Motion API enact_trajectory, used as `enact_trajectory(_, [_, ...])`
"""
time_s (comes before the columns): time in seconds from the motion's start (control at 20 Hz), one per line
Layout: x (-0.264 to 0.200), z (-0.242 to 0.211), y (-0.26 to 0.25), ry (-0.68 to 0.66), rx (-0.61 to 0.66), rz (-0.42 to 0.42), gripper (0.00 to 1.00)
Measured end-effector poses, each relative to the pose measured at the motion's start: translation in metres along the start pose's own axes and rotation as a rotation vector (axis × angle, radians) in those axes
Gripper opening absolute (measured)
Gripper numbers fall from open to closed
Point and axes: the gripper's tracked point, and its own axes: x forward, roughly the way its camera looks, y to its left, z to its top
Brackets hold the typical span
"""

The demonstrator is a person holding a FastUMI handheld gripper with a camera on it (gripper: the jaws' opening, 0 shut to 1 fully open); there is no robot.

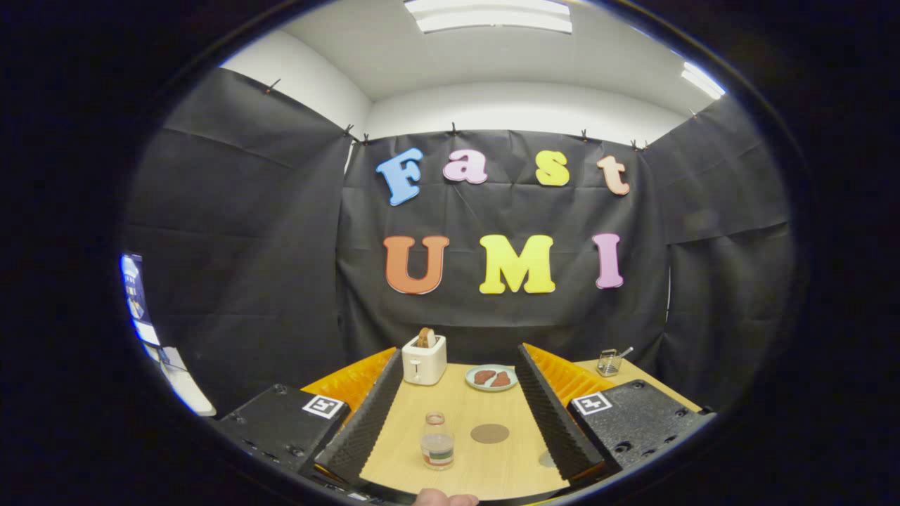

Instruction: Take the bottle from table, then pour the juice into the cup, finally place the bottle on the coaster

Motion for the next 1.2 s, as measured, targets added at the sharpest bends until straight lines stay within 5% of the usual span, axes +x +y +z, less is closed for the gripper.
enact_trajectory(0.65, [0.003, -0.207, 0.03, 0.177, -0.137, 0.037, 1.0])
enact_trajectory(1.2, [0.056, -0.288, 0.008, 0.289, -0.094, -0.04, 1.0])
